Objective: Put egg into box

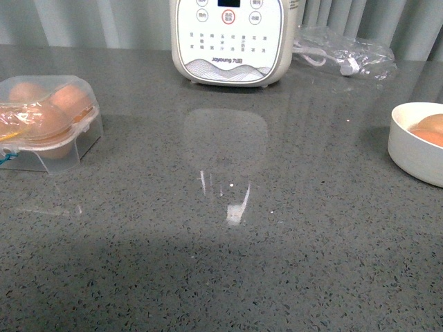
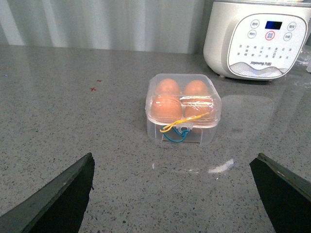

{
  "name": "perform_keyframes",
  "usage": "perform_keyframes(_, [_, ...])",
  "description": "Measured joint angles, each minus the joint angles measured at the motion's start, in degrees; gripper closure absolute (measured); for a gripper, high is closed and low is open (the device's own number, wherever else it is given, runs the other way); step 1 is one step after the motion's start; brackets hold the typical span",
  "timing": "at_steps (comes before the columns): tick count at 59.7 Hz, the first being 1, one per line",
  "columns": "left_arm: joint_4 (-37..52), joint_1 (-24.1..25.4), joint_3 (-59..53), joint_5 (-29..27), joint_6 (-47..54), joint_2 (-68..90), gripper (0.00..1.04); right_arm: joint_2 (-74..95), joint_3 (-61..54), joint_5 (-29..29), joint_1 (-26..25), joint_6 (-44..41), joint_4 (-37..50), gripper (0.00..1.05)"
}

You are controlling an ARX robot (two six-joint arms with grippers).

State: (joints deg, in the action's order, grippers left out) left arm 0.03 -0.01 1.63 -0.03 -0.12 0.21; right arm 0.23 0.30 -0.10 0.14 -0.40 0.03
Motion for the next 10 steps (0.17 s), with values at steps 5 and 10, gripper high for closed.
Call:
perform_keyframes(5, [0.0, 0.0, 0.0, 0.0, 0.0, 0.0, 0.07, 0.0, 0.0, 0.02, 0.0, 0.02, 0.0, 0.07])
perform_keyframes(10, [0.0, 0.0, 0.0, 0.0, 0.0, 0.0, 0.07, 0.02, 0.0, 0.0, 0.0, 0.02, 0.0, 0.07])
